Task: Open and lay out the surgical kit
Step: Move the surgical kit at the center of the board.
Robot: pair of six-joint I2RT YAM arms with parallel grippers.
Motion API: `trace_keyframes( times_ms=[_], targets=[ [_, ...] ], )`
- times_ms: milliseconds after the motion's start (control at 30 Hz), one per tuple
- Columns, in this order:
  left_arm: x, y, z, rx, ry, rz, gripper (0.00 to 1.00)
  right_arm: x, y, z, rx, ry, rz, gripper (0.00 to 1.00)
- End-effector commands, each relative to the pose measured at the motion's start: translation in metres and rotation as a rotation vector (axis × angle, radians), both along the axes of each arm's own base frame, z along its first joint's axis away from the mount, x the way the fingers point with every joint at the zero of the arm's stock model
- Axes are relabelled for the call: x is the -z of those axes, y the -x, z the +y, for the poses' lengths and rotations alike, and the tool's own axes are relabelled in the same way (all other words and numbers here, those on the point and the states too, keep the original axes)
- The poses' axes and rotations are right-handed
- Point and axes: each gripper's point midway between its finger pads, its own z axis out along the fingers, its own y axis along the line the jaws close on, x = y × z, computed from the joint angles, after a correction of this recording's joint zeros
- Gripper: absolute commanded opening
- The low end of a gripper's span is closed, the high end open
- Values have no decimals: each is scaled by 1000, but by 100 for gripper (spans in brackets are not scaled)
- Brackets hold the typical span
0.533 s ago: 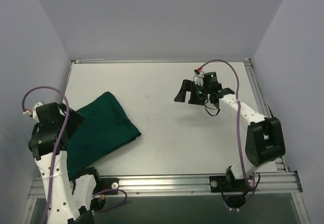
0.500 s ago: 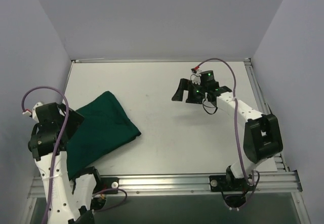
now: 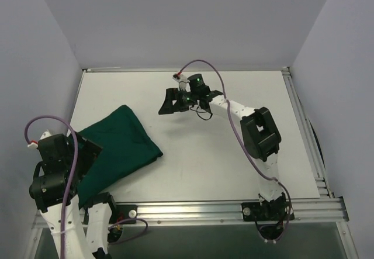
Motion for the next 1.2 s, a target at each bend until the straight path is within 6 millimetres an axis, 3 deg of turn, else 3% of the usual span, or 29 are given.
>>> trace_keyframes(
  times_ms=[0, 67, 100, 167, 200, 267, 300, 433, 900, 1167],
  targets=[
    [-10, 9, -9, 32, 21, -4, 90, -17, 13, 40, -140, -82, -57, 85],
    [-11, 8, -11, 45, 26, -2, 89, -20, 17, 58, -163, -95, -67, 86],
    [-11, 7, -12, 51, 29, -5, 88, -8, 20, 65, -177, -86, -42, 87],
    [-11, 6, -14, 57, 38, -11, 86, -8, 21, 79, -201, -99, -48, 87],
    [-11, 6, -14, 59, 42, -13, 85, 3, 29, 88, -226, -99, -27, 87],
    [-9, 5, -16, 64, 52, -16, 84, 2, 30, 99, -241, -108, -36, 86],
    [-8, 5, -16, 64, 54, -15, 84, 12, 34, 105, -250, -98, -21, 85],
    [-10, 5, -17, 72, 54, -19, 81, 20, 38, 121, -260, -98, -6, 82],
    [-6, 4, -17, 78, 55, -11, 78, 59, 45, 140, -234, -25, 29, 68],
    [-10, 9, -17, 82, 42, -11, 76, 67, 42, 148, -209, -9, 39, 49]
  ],
)
